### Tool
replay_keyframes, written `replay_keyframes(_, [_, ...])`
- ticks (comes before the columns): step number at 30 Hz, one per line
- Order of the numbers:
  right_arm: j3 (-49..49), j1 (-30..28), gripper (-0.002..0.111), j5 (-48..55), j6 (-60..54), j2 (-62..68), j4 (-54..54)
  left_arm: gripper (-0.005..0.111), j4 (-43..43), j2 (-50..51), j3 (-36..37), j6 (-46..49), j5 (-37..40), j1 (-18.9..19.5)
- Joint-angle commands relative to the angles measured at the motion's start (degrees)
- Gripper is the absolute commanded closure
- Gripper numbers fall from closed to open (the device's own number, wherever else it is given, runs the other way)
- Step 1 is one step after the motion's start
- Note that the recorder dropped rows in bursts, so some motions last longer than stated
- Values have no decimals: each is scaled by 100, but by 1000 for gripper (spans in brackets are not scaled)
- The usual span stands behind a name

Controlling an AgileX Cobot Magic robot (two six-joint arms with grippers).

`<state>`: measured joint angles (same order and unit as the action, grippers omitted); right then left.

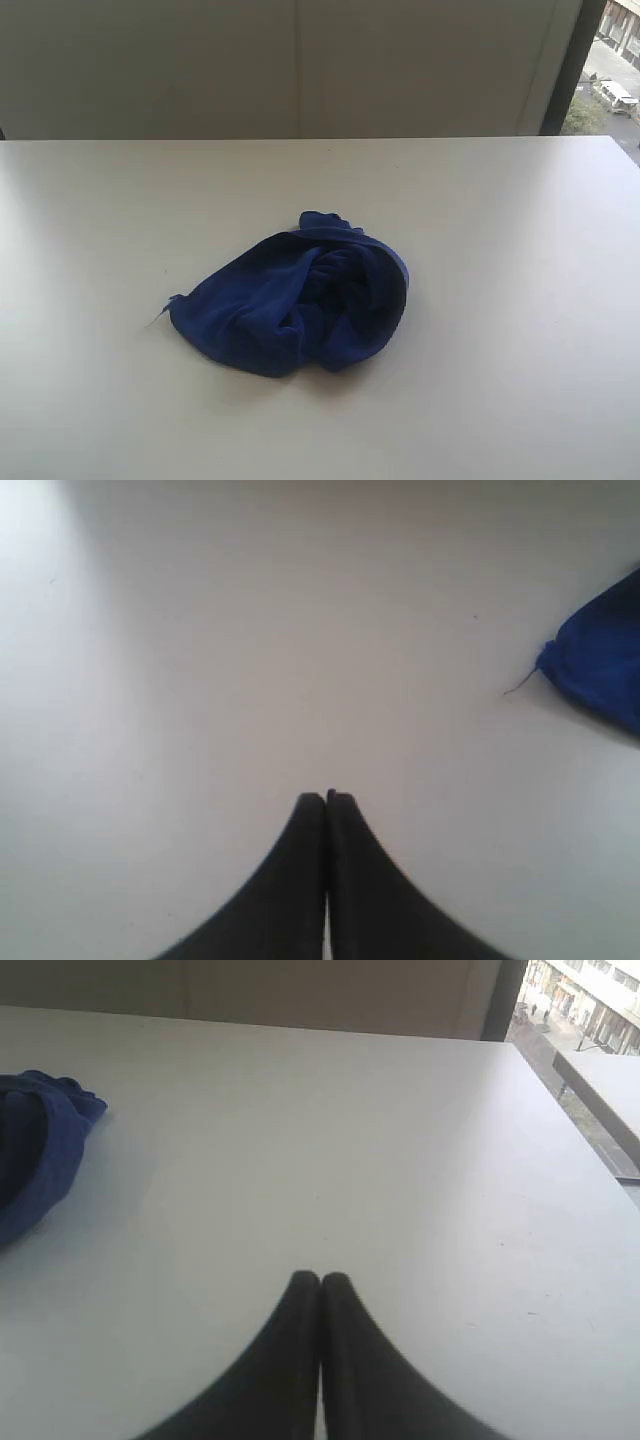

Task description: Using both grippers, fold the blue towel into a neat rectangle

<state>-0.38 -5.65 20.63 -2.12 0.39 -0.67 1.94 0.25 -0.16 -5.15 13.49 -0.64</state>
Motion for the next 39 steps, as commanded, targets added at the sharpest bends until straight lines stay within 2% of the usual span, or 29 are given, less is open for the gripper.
replay_keyframes(1, [38, -34, 108, -65, -26, -39, -21, 107, 52, -25, 16, 2, -57, 19])
replay_keyframes(5, [38, -34, 108, -65, -26, -39, -21, 107, 52, -25, 16, 2, -423, 19])
replay_keyframes(12, [38, -34, 108, -65, -26, -39, -21, 107, 52, -25, 16, 2, -2031, 19])
replay_keyframes(15, [38, -34, 108, -65, -26, -39, 8, 107, 52, -25, 16, -9, -2938, 19])
replay_keyframes(19, [38, -34, 108, -65, -26, -39, 8, 107, 52, -25, 16, -9, -4538, 19])
replay_keyframes(22, [38, -34, 108, -65, -26, -39, 8, 107, 309, -25, 16, 262, -5331, 19])
replay_keyframes(26, [38, -34, 108, -65, -26, -39, 8, 107, 1483, -25, -192, 980, -4794, 19])
replay_keyframes(30, [38, -34, 108, -65, -26, -39, 8, 107, 1342, 65, -670, 1538, -4116, 19])
replay_keyframes(34, [38, -34, 108, -65, -26, -39, 8, 107, 1171, 370, -1332, 1947, -2819, 19])
replay_keyframes(39, [38, -34, 108, -65, -26, -39, 8, 107, 993, 1138, -2000, 1939, -1541, 19])
